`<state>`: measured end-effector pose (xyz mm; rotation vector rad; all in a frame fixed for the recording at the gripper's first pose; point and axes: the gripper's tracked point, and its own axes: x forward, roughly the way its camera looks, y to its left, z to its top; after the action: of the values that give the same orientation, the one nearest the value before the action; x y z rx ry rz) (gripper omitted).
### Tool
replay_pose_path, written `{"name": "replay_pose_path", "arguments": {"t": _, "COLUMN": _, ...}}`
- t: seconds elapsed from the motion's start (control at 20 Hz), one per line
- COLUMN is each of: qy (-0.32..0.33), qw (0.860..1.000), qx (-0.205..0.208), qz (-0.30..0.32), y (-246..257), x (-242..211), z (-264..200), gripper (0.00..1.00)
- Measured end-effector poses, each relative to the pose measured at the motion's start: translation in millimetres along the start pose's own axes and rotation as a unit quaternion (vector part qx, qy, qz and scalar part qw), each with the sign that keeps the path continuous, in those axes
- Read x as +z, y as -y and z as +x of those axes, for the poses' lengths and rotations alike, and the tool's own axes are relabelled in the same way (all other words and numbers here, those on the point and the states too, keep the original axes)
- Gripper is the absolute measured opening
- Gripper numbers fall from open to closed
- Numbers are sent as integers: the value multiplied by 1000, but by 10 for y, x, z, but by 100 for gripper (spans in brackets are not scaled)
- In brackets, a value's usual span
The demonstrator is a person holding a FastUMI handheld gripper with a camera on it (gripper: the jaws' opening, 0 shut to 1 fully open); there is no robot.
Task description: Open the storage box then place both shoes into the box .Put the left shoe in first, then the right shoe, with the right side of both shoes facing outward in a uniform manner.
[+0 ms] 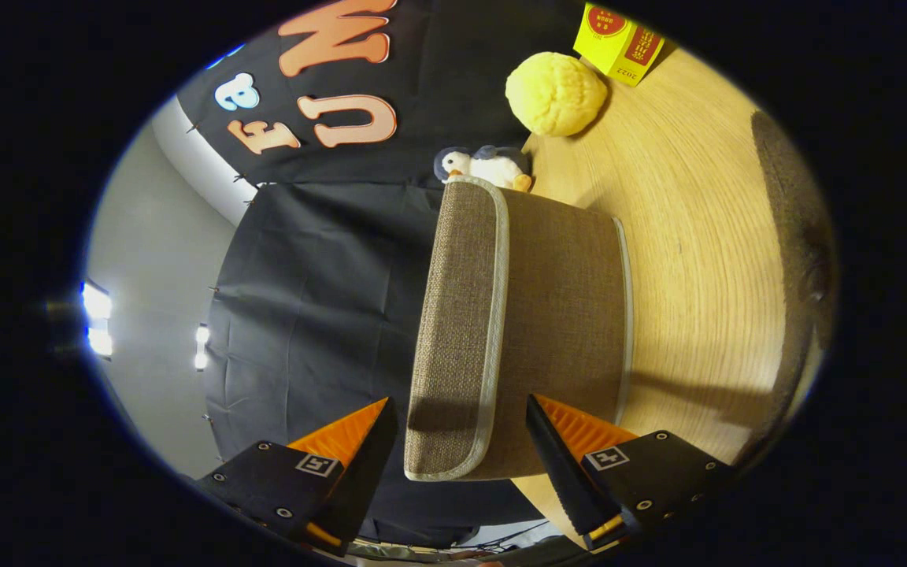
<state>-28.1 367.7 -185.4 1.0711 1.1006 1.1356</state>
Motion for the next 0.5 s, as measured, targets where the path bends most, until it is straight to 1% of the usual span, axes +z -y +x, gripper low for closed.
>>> {"name": "replay_pose_path", "arguments": {"t": 0.25, "qy": 9, "qw": 1000, "qx": 19, "qz": 1, "y": -143, "x": 44, "z": 51, "gripper": 97}}
{"name": "replay_pose_path", "arguments": {"t": 0.5, "qy": 21, "qw": 999, "qx": 18, "qz": -18, "y": -196, "x": 55, "z": 18, "gripper": 96}}
